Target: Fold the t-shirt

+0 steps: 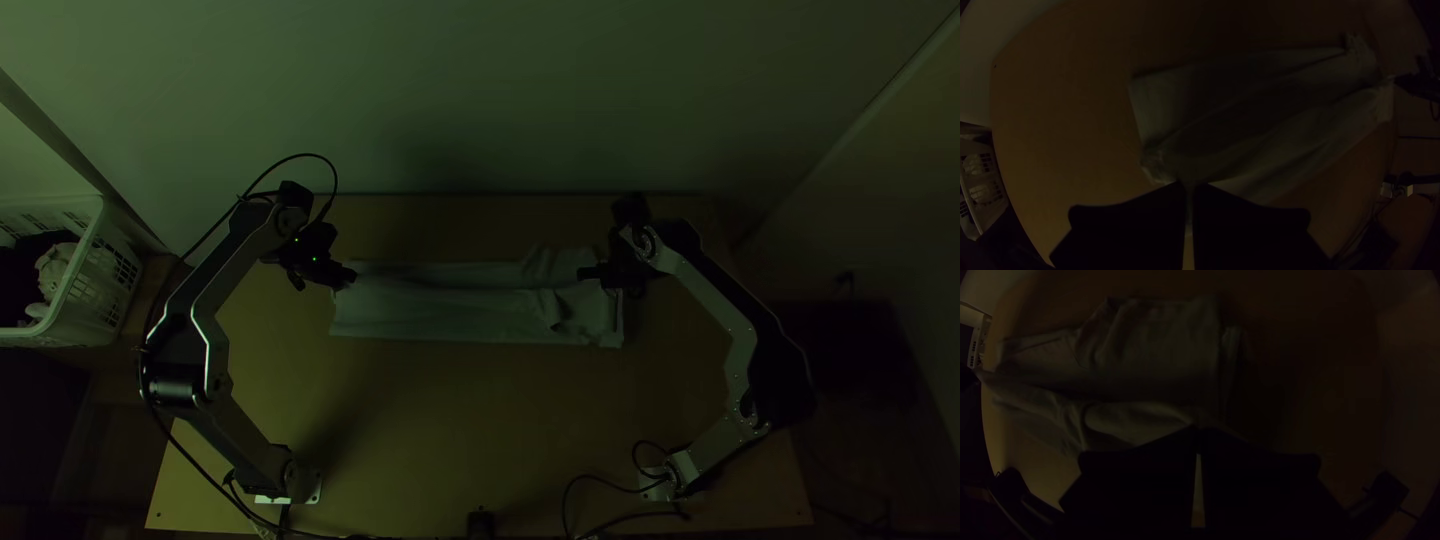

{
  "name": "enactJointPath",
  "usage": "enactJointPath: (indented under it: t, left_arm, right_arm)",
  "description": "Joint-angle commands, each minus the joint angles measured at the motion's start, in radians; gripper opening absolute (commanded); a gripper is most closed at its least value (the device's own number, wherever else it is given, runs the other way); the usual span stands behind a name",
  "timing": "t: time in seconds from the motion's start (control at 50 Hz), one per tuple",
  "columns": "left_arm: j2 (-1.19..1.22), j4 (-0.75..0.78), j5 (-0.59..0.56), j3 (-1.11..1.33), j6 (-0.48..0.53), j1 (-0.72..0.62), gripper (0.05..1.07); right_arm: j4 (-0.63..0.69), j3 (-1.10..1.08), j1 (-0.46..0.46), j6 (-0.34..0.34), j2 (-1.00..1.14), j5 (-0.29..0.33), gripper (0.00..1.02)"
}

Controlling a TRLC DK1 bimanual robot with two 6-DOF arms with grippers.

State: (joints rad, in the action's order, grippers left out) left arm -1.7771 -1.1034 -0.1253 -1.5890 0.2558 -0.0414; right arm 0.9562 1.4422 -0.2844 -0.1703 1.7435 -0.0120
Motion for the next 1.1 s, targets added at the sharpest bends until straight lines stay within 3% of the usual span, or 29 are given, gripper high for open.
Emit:
enactJointPath:
  t: [0.0, 0.18, 0.24, 0.28, 0.34, 0.36, 0.38, 0.48, 0.54, 0.76, 0.9, 1.02, 1.08]
  left_arm:
    - [-0.05, -0.001, -0.036, -0.068, -0.016, 0.021, 0.08]
    - [-0.099, 0.007, -0.042, -0.126, -0.033, 0.034, 0.08]
    - [-0.111, 0.007, -0.04, -0.134, -0.038, 0.035, 0.13]
    - [-0.116, 0.017, -0.042, -0.134, -0.038, 0.038, 0.34]
    - [-0.122, 0.02, -0.043, -0.134, -0.018, 0.04, 0.81]
    - [-0.122, 0.025, -0.042, -0.134, -0.013, 0.038, 0.91]
    - [-0.122, 0.028, -0.042, -0.134, -0.012, 0.038, 0.94]
    - [-0.107, 0.063, -0.043, -0.132, -0.02, 0.04, 0.95]
    - [-0.093, 0.091, -0.045, -0.132, -0.024, 0.043, 1.0]
    - [-0.051, 0.135, -0.128, -0.112, -0.105, 0.072, 1.01]
    - [-0.045, 0.126, -0.267, -0.075, -0.148, 0.109, 1.02]
    - [-0.039, 0.132, -0.349, -0.039, -0.161, 0.14, 1.02]
    - [-0.038, 0.135, -0.378, -0.022, -0.159, 0.155, 1.02]
  right_arm:
    - [-0.014, 0.06, 0.013, 0.014, 0.059, -0.013, 0.03]
    - [-0.036, 0.147, 0.028, 0.014, 0.156, -0.013, 0.03]
    - [-0.036, 0.181, 0.031, 0.012, 0.186, -0.013, 0.1]
    - [-0.036, 0.202, 0.033, 0.012, 0.205, -0.014, 0.2]
    - [-0.033, 0.222, 0.036, 0.011, 0.22, -0.014, 0.36]
    - [-0.033, 0.228, 0.037, 0.011, 0.223, -0.013, 0.4]
    - [-0.033, 0.233, 0.04, 0.012, 0.223, -0.014, 0.44]
    - [-0.03, 0.271, 0.057, 0.011, 0.226, -0.013, 0.71]
    - [-0.028, 0.296, 0.067, 0.012, 0.223, -0.013, 0.89]
    - [-0.036, 0.356, 0.108, 0.003, 0.179, -0.011, 0.92]
    - [-0.034, 0.379, 0.131, -0.037, 0.129, -0.006, 0.92]
    - [-0.033, 0.386, 0.163, -0.087, 0.088, 0.066, 0.95]
    - [-0.033, 0.386, 0.183, -0.092, 0.068, 0.133, 0.98]
